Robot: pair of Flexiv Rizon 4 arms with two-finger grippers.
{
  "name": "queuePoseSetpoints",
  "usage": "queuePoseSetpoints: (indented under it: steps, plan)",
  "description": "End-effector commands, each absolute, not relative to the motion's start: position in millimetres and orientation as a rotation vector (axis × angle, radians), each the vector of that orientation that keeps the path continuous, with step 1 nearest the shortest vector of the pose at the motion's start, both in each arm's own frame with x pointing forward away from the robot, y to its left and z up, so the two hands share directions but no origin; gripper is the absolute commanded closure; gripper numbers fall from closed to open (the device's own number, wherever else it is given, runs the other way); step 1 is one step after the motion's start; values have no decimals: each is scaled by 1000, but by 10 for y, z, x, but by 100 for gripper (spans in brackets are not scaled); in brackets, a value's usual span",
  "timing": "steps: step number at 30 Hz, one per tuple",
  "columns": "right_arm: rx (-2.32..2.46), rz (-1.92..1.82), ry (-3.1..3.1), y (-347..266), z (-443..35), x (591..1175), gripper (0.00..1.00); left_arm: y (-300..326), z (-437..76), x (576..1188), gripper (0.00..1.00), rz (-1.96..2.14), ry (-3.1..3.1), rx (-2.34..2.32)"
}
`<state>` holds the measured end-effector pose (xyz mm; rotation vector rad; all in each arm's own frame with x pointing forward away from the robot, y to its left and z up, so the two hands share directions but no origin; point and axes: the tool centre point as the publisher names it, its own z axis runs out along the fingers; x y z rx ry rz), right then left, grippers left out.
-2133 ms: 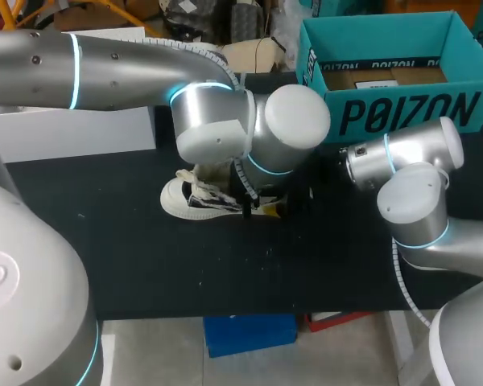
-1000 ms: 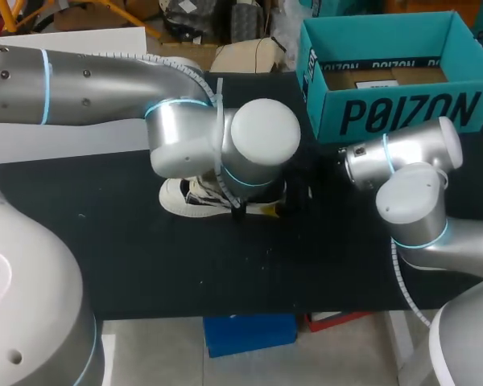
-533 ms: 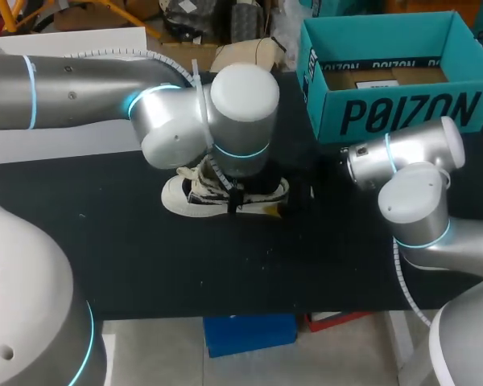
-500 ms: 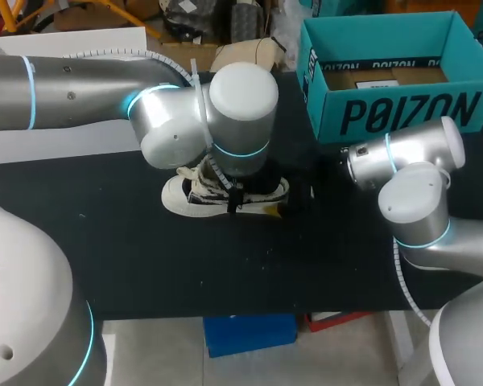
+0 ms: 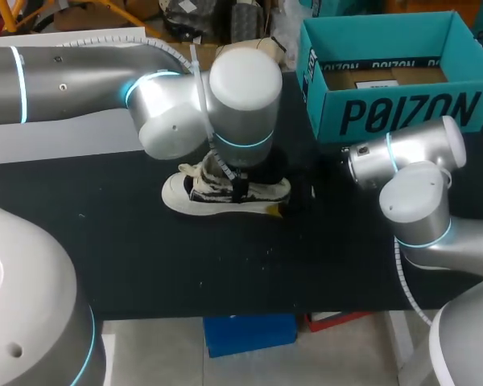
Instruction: Take the shoe out of the shoebox, open the shoe tongue, remove and reinsert the insole, then place the shoe into the shoebox
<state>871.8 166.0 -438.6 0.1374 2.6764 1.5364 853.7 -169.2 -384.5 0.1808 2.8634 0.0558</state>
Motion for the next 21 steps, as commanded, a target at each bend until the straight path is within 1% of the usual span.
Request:
queuePoseSetpoints:
  steps: [1, 21]
  plan:
    - [140, 1535, 2679, 1692, -4415, 8735, 100, -1697, -3763, 8477, 100, 51, 2856, 180]
    - [140, 1535, 2679, 1692, -4415, 8735, 100, -1591, -3641, 8455, 100, 4, 2837, 145]
